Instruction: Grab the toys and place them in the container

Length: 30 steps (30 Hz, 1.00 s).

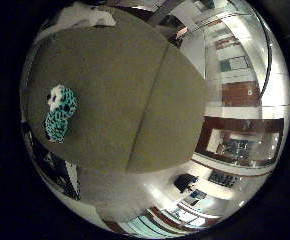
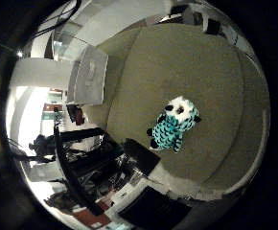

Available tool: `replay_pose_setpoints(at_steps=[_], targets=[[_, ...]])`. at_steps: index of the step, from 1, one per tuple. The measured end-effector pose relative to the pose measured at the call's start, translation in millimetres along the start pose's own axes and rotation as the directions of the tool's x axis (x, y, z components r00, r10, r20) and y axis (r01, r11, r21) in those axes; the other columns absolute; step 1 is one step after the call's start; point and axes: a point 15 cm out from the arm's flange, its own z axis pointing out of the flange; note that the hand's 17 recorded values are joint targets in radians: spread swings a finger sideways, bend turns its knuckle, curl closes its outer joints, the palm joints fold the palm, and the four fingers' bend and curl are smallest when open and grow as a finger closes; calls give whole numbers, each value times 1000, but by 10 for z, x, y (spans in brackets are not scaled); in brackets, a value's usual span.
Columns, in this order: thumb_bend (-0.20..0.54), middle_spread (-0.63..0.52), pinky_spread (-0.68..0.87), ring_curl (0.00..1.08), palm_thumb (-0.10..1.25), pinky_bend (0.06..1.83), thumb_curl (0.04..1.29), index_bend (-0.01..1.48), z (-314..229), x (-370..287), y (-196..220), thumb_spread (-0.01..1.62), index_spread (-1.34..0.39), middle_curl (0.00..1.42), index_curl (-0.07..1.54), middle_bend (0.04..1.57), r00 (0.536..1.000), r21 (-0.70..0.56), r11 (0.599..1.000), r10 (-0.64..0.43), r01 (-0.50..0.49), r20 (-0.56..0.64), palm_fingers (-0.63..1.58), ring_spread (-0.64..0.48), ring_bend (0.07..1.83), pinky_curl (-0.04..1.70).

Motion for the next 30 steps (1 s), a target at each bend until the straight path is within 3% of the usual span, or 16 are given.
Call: replay_pose_setpoints(at_steps=[12,30], targets=[[-28,14,322,210,295,824,274,215,406,-151,188,988,-243,349,400,328,999,-39,999,3,-1,52,242,63,534,-11],[-28,28,315,194,303,695,280,175,854,-179,127,987,-239,330,344,260,998,-45,999,11,-9,56,286,83,454,-6]])
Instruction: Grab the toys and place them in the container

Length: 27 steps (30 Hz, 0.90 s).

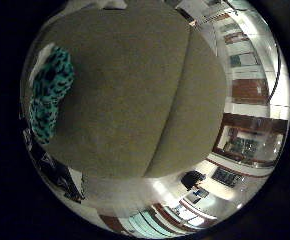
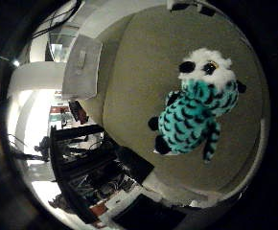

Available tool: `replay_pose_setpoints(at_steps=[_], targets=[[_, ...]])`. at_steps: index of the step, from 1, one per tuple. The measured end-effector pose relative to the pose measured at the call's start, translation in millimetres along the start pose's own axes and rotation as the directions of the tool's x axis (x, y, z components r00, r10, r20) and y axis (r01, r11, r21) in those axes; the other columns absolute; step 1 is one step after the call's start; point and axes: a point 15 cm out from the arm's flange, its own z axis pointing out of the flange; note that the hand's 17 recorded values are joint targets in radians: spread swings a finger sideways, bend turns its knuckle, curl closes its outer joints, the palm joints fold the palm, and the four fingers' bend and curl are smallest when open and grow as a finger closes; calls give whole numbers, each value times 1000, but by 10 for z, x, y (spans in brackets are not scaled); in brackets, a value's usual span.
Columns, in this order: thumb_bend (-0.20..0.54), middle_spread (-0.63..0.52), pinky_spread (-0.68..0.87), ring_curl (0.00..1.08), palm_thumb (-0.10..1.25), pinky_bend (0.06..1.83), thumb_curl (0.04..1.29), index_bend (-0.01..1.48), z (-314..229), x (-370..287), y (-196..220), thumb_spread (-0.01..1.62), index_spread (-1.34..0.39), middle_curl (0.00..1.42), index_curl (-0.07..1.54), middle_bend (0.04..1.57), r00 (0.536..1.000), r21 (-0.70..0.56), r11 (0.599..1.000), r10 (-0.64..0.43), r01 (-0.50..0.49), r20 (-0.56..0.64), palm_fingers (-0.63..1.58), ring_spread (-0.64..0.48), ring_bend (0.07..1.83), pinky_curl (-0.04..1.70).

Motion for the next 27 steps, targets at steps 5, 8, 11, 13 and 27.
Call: replay_pose_setpoints(at_steps=[5,8,11,13,27], targets=[[-27,28,326,196,315,683,282,173,127,-6,67,988,-238,331,331,252,1000,-12,1000,4,-4,8,295,83,452,-6],[-27,28,333,197,318,691,282,169,179,13,82,990,-238,333,325,253,1000,-16,1000,9,-9,8,305,78,455,-5],[-26,31,336,203,329,693,283,167,235,4,92,990,-235,336,314,265,1000,-20,1000,16,-16,12,335,72,488,-7],[-27,24,334,207,333,701,283,170,258,-7,105,992,-232,338,310,274,1000,-22,1000,20,-20,15,380,64,525,-8],[-23,-133,-122,298,417,1053,290,217,327,-50,136,1011,-347,411,366,480,1000,-40,999,10,-9,18,1050,-162,929,2]])
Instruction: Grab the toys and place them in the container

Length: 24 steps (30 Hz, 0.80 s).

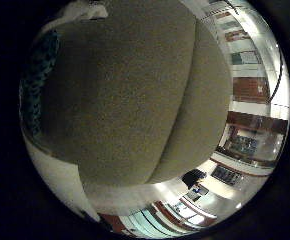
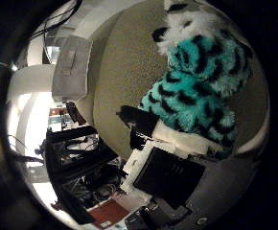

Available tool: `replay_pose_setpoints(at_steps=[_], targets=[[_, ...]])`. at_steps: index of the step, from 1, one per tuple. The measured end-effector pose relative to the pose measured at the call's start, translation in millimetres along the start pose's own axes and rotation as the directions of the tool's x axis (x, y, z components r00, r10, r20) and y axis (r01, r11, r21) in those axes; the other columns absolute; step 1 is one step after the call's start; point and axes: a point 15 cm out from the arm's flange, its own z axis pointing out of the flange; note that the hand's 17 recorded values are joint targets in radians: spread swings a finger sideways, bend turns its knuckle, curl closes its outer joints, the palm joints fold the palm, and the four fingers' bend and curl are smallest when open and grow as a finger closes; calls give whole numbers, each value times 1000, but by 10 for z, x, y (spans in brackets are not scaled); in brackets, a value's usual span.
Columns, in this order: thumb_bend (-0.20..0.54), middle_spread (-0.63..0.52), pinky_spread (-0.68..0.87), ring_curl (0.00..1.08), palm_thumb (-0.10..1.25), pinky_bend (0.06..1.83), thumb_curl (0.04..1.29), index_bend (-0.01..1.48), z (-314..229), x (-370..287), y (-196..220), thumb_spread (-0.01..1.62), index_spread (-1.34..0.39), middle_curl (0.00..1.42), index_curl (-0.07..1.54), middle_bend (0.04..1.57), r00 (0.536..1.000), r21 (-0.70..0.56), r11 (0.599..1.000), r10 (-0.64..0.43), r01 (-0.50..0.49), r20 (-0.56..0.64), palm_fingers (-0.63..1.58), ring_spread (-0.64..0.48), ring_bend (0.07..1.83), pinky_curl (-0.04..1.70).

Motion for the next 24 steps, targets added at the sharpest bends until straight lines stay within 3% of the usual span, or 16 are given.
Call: replay_pose_setpoints(at_steps=[3,6,11,15,20,24], targets=[[-16,-160,-250,332,448,1137,294,280,0,4,8,1025,-378,456,413,592,1000,0,1000,0,0,0,1227,-184,970,27],[-11,-172,-331,383,530,1200,306,449,-15,16,3,1046,-391,512,495,746,1000,1,1000,-2,2,-4,1318,-182,1058,86],[11,-132,-293,455,791,1298,372,822,-49,43,1,1030,-315,584,635,989,1000,3,1000,-4,4,-9,1393,-166,1188,218],[17,-108,-240,511,963,1401,447,984,-98,73,-16,967,-259,623,687,1135,1000,7,1000,-6,6,-17,1337,-163,1316,312],[-7,-97,-192,553,1074,1485,550,1078,-274,187,-43,900,-224,646,710,1251,999,21,1000,-2,2,-41,1249,-160,1402,405],[-13,-91,-170,573,1082,1504,609,1119,-624,348,-103,879,-216,644,713,1289,997,44,999,5,-1,-80,1220,-159,1437,460]])
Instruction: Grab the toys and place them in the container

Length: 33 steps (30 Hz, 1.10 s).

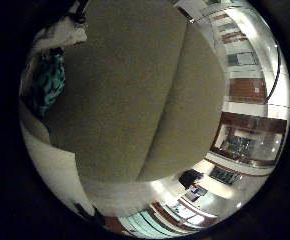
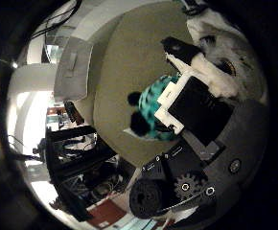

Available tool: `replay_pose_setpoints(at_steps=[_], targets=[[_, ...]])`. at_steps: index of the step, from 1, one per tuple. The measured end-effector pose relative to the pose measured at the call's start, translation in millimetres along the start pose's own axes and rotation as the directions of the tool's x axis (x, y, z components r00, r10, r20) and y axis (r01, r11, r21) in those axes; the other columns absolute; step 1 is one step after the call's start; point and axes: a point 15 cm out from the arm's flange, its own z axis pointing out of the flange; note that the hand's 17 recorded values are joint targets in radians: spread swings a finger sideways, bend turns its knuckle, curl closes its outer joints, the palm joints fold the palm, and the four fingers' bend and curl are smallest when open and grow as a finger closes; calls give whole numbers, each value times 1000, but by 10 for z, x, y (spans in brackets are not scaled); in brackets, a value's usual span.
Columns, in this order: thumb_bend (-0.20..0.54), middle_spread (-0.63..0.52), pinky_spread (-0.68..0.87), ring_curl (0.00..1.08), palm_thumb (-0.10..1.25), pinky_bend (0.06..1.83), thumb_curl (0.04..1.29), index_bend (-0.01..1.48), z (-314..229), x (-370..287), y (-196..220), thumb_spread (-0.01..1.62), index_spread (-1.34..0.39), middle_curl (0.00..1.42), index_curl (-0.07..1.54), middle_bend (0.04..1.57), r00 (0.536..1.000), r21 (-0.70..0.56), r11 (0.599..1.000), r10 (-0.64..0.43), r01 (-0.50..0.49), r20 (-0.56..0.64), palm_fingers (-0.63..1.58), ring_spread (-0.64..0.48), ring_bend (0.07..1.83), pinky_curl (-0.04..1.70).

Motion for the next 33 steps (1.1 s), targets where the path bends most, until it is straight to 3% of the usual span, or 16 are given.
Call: replay_pose_setpoints(at_steps=[16,25,33], targets=[[-15,-85,-176,590,1068,1456,747,1161,-1521,-149,-39,855,-214,620,703,1338,998,40,999,-5,8,-55,1197,-156,1469,619],[-16,-90,-182,591,1055,1415,779,1164,-2550,-1019,-555,843,-213,614,698,1348,995,109,990,-91,94,-31,1197,-156,1473,686],[-16,-90,-186,588,1054,1392,792,1164,-3101,-2342,-1023,833,-213,610,696,1348,978,185,961,-210,207,-5,1200,-156,1473,739]])
